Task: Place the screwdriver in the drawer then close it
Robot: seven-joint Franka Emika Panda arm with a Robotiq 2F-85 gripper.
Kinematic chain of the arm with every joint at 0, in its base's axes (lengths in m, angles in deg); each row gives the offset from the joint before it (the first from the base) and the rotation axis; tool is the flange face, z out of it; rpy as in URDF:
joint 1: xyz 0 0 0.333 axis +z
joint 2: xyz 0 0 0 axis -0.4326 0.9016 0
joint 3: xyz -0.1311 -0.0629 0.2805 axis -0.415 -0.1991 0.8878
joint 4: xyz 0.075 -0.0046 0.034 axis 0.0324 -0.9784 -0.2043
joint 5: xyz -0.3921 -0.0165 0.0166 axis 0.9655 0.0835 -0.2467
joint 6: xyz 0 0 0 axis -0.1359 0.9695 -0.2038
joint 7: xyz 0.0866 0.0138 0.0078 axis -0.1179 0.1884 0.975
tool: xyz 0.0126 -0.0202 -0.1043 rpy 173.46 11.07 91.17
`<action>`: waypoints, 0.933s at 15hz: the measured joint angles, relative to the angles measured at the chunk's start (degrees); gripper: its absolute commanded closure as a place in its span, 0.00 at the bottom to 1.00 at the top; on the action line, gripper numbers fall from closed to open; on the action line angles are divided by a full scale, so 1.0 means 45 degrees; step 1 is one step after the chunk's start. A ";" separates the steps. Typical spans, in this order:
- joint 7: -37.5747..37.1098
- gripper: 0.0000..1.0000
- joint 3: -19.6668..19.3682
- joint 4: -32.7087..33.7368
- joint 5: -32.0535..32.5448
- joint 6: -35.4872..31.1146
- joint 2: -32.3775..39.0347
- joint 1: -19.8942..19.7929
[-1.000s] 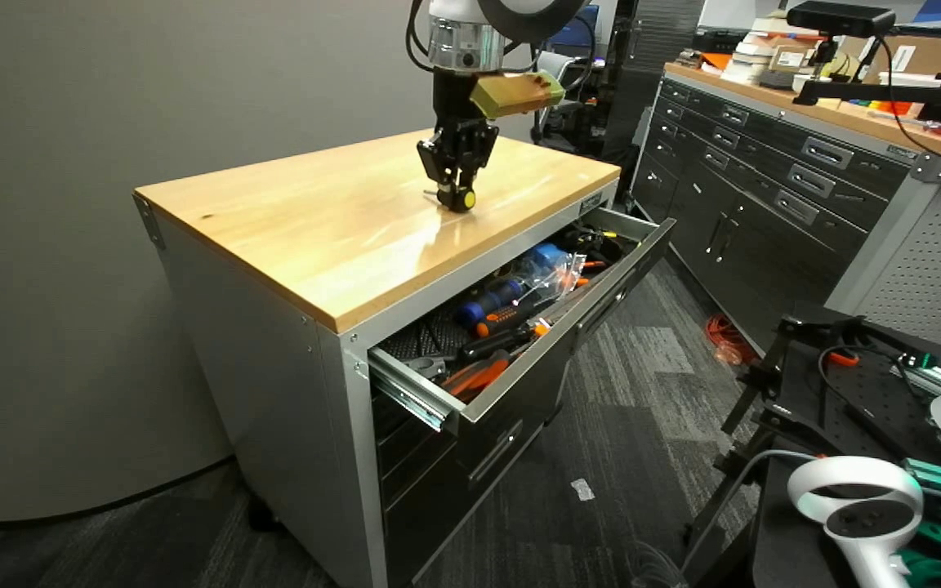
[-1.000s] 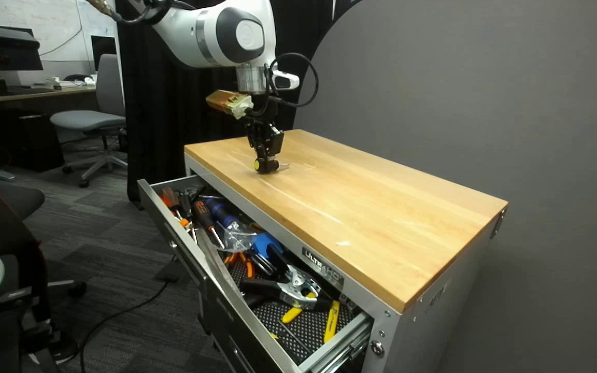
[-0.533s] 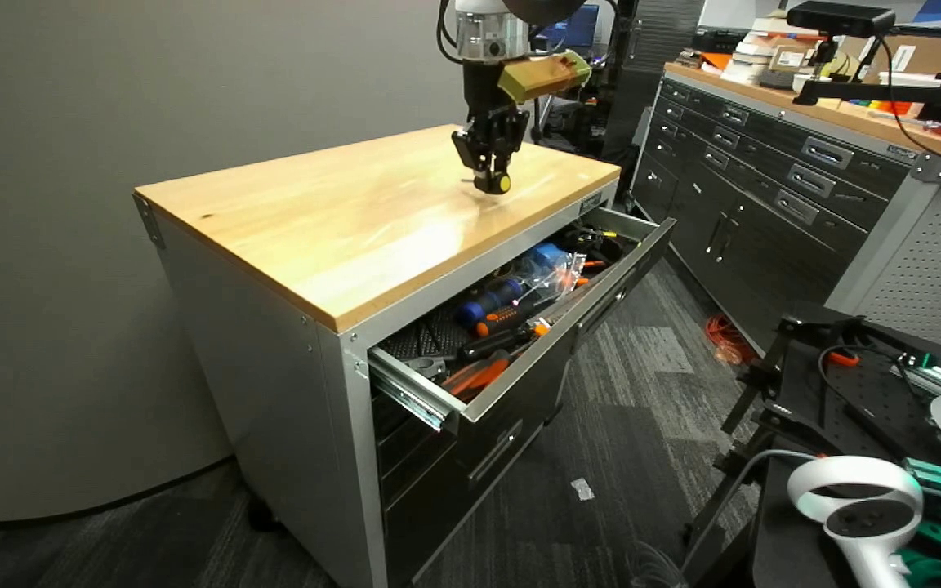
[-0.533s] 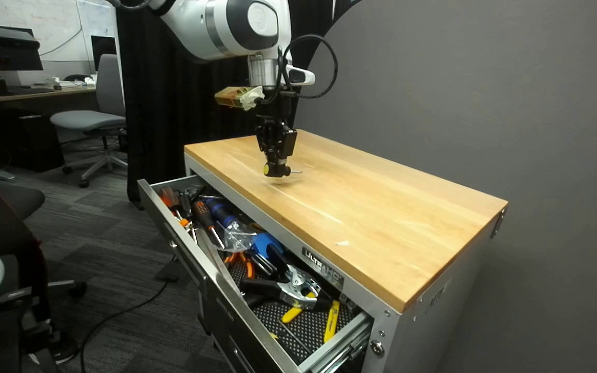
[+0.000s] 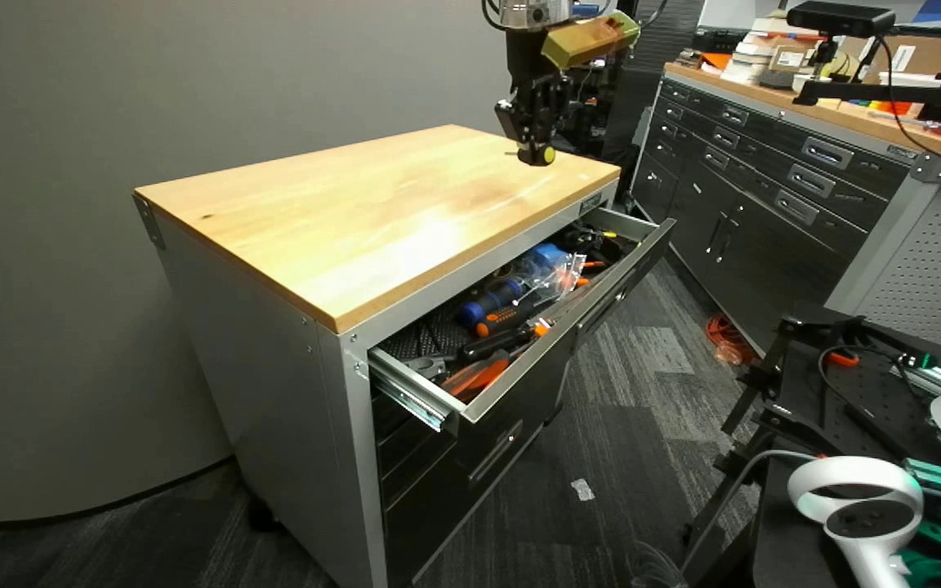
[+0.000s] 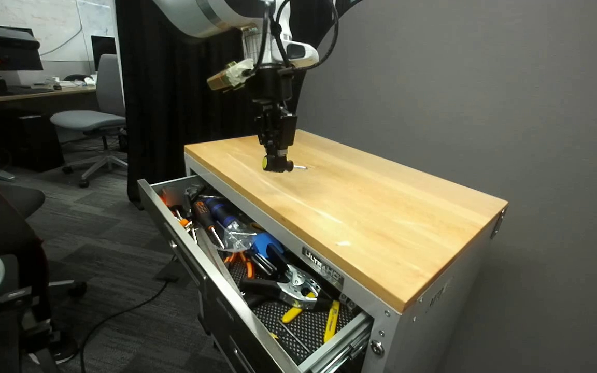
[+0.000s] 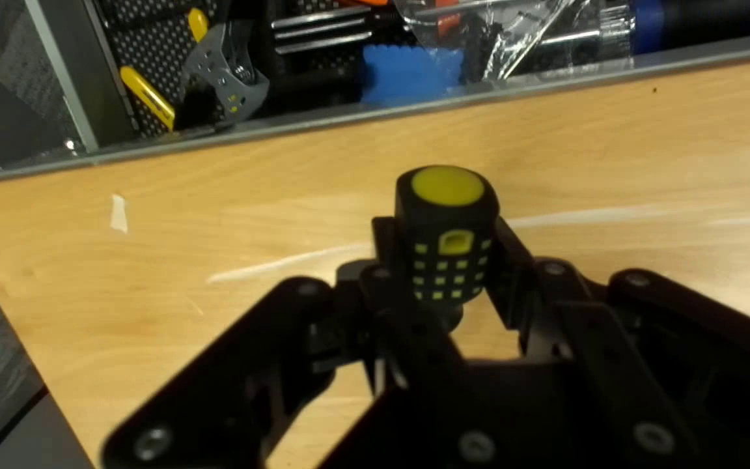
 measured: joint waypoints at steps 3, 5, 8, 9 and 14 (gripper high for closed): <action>-0.1466 0.86 0.0064 -0.1467 0.0386 -0.0058 -0.0744 0.0073; -0.2338 0.86 0.0139 -0.2448 0.0771 -0.0061 -0.1264 0.0091; -0.3646 0.86 0.0342 -0.3801 0.1434 -0.0418 -0.1947 0.0091; -0.4079 0.86 0.0475 -0.4194 0.1613 -0.0650 -0.2100 0.0091; -0.5675 0.27 0.1328 -0.5503 0.1862 -0.1611 -0.2301 0.0112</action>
